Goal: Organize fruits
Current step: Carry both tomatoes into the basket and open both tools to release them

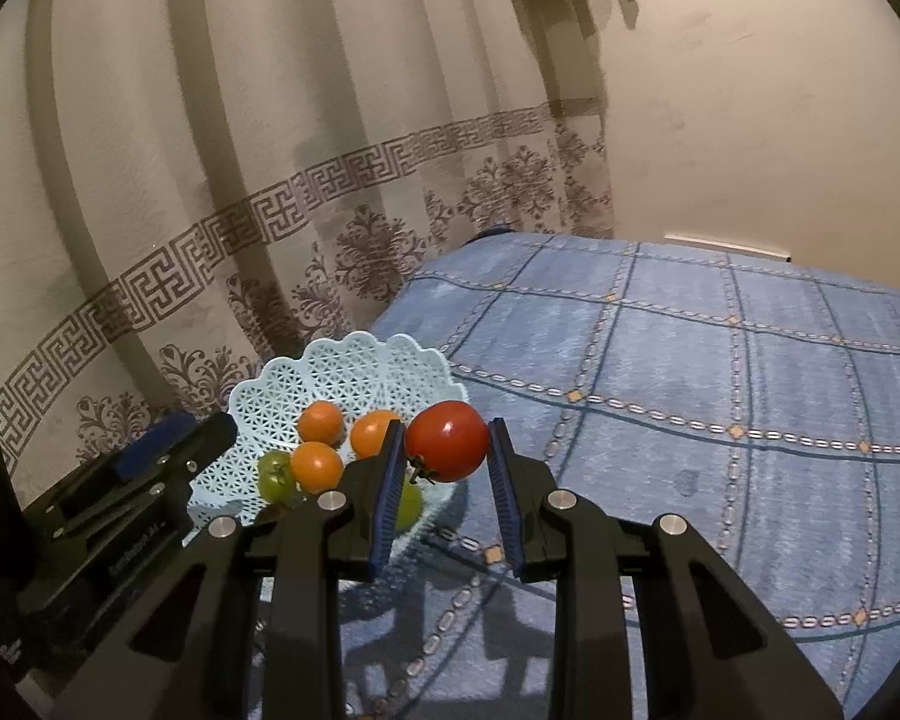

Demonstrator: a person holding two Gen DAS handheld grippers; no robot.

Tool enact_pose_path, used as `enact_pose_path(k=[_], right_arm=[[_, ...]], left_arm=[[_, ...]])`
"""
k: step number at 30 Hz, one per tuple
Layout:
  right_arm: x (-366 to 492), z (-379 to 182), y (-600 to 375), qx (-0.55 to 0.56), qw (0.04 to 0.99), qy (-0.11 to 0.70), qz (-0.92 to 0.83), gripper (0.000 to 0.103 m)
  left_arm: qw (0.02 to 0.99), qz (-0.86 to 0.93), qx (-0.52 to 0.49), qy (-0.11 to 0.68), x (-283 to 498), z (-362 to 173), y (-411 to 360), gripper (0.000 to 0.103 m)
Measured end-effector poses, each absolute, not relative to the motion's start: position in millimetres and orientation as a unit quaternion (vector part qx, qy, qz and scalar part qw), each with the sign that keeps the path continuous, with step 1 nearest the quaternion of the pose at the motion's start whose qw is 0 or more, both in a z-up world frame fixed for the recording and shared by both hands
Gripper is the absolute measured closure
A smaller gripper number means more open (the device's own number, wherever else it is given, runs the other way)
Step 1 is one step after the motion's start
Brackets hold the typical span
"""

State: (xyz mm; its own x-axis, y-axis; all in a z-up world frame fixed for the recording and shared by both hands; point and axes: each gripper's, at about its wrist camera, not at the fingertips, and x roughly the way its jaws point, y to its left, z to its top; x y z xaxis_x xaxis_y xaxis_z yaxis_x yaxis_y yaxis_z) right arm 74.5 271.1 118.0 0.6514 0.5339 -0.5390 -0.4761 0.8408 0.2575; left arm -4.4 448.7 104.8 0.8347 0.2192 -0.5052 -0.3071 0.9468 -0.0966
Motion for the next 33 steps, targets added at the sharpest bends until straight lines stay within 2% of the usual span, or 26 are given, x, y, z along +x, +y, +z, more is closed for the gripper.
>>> enact_pose_path(k=[5,7,11,16,19,23,24,28,30,33], right_arm=[[81.4,111.8,289.2,0.04,0.9,0.321,0.292,0.075],[83.5,110.1,294.5,0.038,0.898,0.322,0.297,0.075],[85.4,107.5,293.7,0.051,0.899,0.318,0.296,0.057],[88.5,106.1,283.9,0.064,0.9,0.319,0.29,0.055],[90.3,105.6,276.0,0.074,0.902,0.319,0.281,0.045],[91.8,105.2,267.8,0.08,0.904,0.321,0.272,0.043],[92.0,105.4,266.2,0.081,0.904,0.321,0.27,0.038],[90.5,107.7,258.7,0.087,0.909,0.313,0.262,0.031],[88.9,108.8,255.4,0.091,0.91,0.31,0.26,0.019],[87.2,110.8,252.6,0.093,0.912,0.305,0.258,0.019]], left_arm=[[0.952,0.142,-0.091,0.257,-0.1,102.3,451.6,0.06],[0.951,0.147,-0.094,0.257,0.8,101.3,453.9,0.037],[0.95,0.161,-0.098,0.25,-0.6,101.2,458.9,0.029],[0.949,0.168,-0.094,0.25,0.9,100.0,457.8,0.016],[0.949,0.172,-0.088,0.247,0.8,100.5,456.0,0.008],[0.95,0.178,-0.079,0.246,0.5,100.7,454.2,0.004],[0.949,0.179,-0.078,0.246,0.5,100.8,454.4,0.003],[0.949,0.185,-0.074,0.246,-0.5,101.4,454.6,0.003],[0.949,0.186,-0.071,0.245,-1.3,102.4,454.1,0.003],[0.949,0.191,-0.068,0.243,-3.7,103.6,453.2,0.003]])
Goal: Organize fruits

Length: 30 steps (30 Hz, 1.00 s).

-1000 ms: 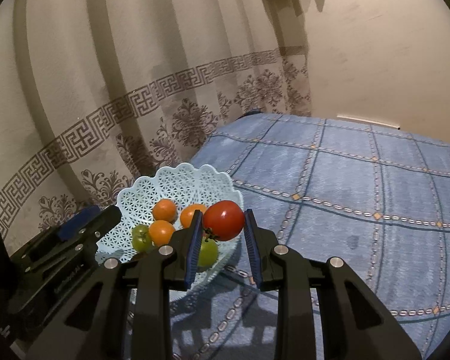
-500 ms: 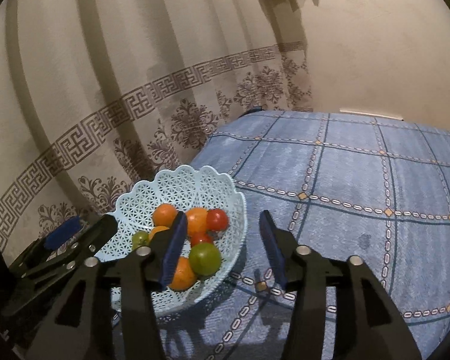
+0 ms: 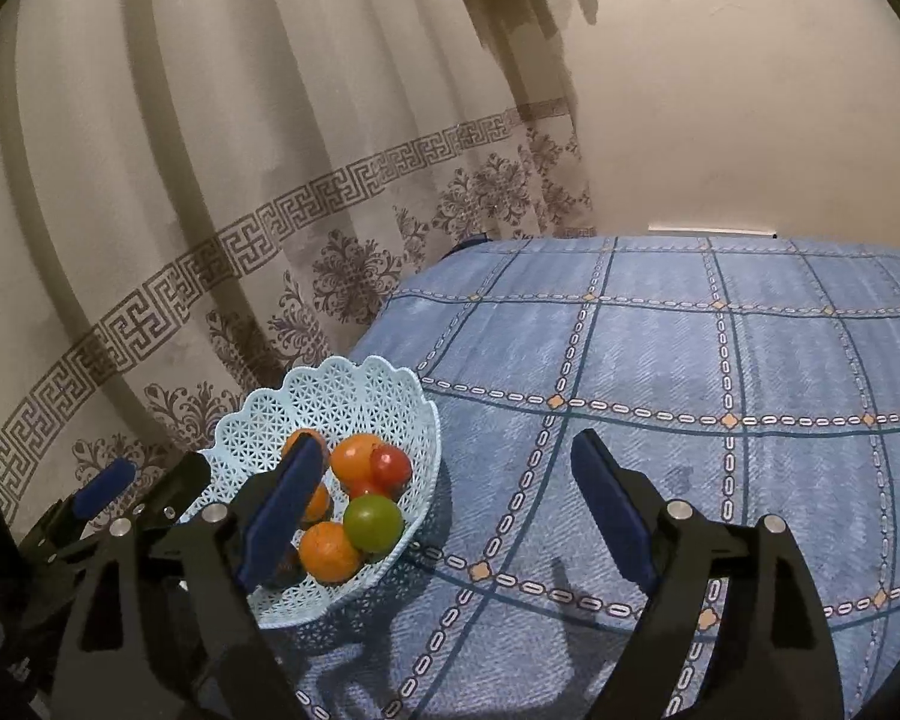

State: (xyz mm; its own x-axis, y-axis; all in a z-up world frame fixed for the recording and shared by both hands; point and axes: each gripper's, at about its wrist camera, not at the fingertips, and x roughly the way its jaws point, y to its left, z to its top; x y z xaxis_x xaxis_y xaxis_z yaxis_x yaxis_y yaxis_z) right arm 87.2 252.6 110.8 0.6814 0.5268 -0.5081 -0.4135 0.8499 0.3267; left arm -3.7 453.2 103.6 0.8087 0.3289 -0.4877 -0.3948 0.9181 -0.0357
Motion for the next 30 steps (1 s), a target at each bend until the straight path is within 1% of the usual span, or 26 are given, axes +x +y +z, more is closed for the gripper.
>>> enact_pose_path(k=[5,8,13,14,15,21,28,30], right_arm=[[84.3,113.4,250.8,0.096,0.911,0.303,0.264,0.018],[82.3,114.6,251.7,0.095,0.909,0.302,0.271,0.013],[76.8,118.7,255.1,0.079,0.909,0.296,0.281,0.012],[76.2,119.2,255.9,0.077,0.909,0.297,0.283,0.007],[75.7,119.8,256.4,0.076,0.908,0.297,0.286,0.005],[70.5,119.6,265.7,0.047,0.902,0.303,0.304,0.005],[53.4,123.7,282.6,-0.019,0.911,0.274,0.308,0.005],[52.0,123.9,283.6,-0.024,0.912,0.272,0.306,0.005]], left_arm=[[0.947,0.196,-0.066,0.247,-9.3,103.5,451.6,0.003],[0.945,0.201,-0.065,0.25,-13.2,102.6,451.6,0.003],[0.943,0.211,-0.06,0.251,-20.8,102.5,452.1,0.003],[0.942,0.214,-0.058,0.251,-22.8,102.5,452.0,0.003],[0.942,0.216,-0.057,0.252,-24.3,102.3,452.2,0.003],[0.939,0.229,-0.048,0.251,-33.3,103.1,452.3,0.003],[0.938,0.243,-0.037,0.245,-38.8,104.9,453.9,0.003],[0.937,0.246,-0.035,0.244,-39.0,105.3,454.8,0.003]])
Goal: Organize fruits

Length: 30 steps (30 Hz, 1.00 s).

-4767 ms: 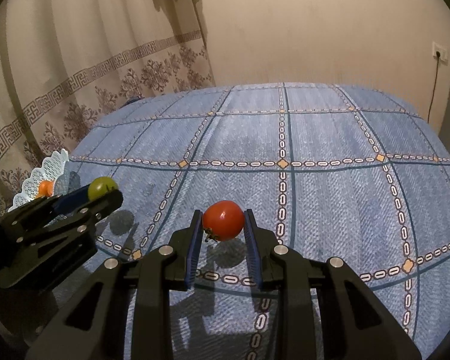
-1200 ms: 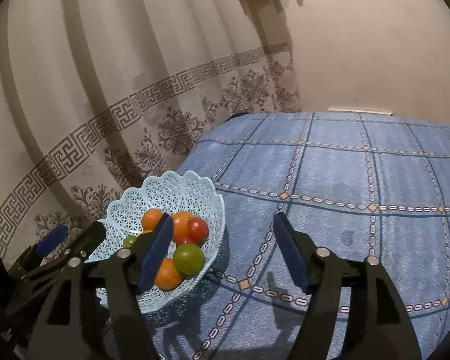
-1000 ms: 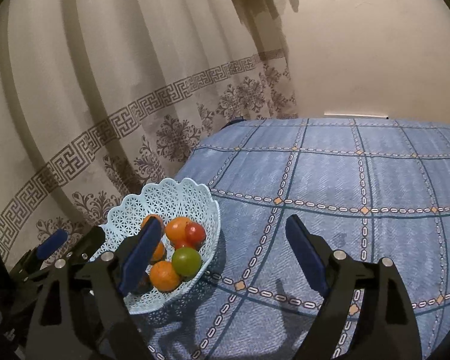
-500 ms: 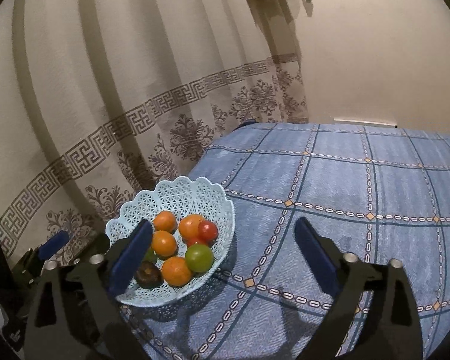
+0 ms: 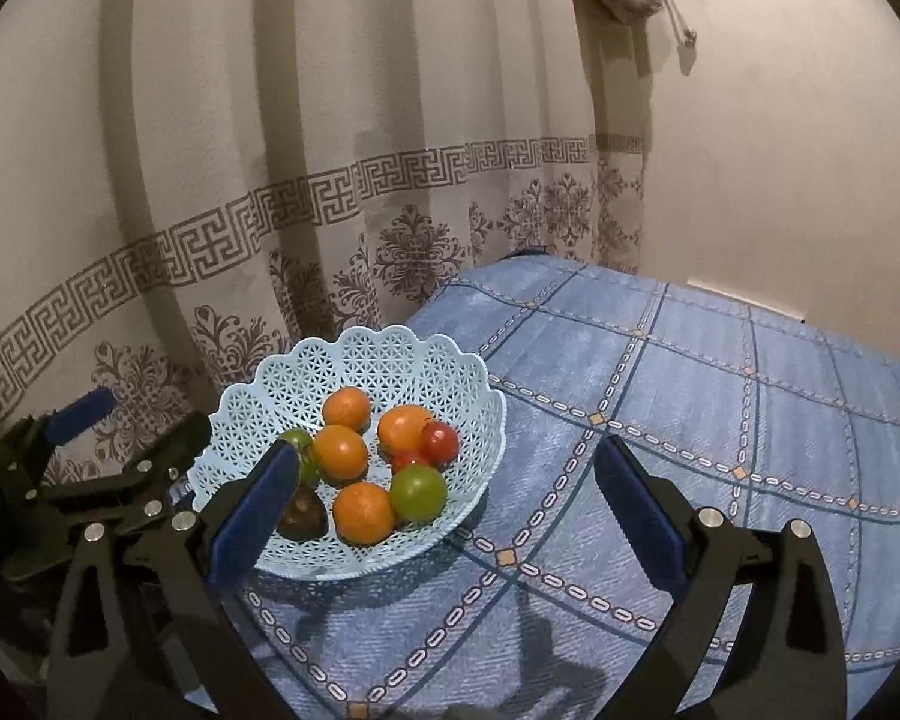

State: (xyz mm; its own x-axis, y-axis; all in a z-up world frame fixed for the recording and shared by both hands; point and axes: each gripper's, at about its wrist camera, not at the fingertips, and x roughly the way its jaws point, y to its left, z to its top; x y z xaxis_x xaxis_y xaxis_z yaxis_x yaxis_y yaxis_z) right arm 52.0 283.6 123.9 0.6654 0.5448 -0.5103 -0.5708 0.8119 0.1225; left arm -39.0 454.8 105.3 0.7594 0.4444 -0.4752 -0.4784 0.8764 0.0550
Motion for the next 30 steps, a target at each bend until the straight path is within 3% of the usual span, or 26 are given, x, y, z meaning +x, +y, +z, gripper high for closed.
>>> enact_pose_path(k=[16,30], right_arm=[[37.4,127.8,287.0,-0.036,0.913,0.242,0.325,0.005],[38.9,115.3,298.3,-0.054,0.904,0.269,0.327,0.005]], left_arm=[[0.936,0.256,-0.024,0.241,-39.0,106.7,456.0,0.003],[0.933,0.258,-0.017,0.25,-34.9,101.5,458.6,0.003]])
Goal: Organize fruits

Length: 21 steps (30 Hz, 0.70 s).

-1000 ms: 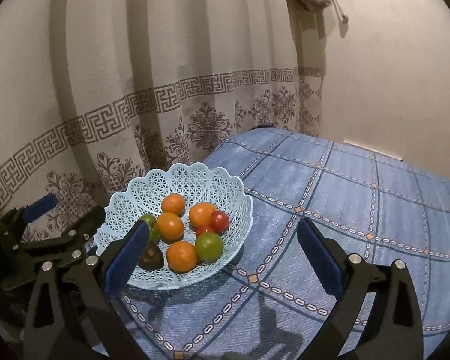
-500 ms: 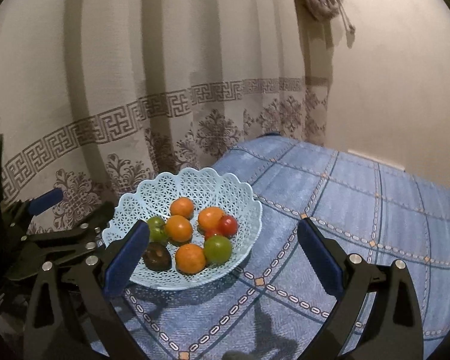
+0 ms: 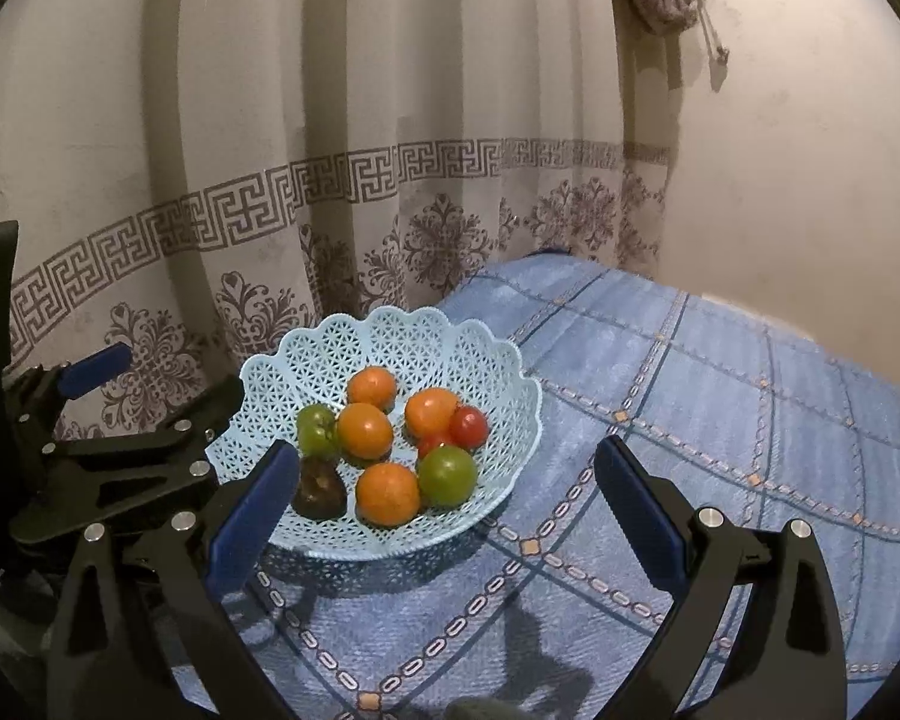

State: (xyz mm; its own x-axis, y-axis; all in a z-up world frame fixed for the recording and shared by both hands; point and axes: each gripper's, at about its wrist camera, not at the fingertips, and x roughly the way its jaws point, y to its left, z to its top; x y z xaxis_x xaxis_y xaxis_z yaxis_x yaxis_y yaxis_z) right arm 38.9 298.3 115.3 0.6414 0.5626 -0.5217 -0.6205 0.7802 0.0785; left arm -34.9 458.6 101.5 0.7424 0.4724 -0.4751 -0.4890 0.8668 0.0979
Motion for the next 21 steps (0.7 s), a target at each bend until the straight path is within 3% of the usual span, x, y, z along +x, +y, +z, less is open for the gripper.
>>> enact_pose_path(k=[21], right_arm=[[45.6,105.9,303.7,-0.051,0.892,0.304,0.332,0.005]], left_arm=[[0.932,0.255,-0.01,0.259,-30.5,96.1,460.5,0.003]])
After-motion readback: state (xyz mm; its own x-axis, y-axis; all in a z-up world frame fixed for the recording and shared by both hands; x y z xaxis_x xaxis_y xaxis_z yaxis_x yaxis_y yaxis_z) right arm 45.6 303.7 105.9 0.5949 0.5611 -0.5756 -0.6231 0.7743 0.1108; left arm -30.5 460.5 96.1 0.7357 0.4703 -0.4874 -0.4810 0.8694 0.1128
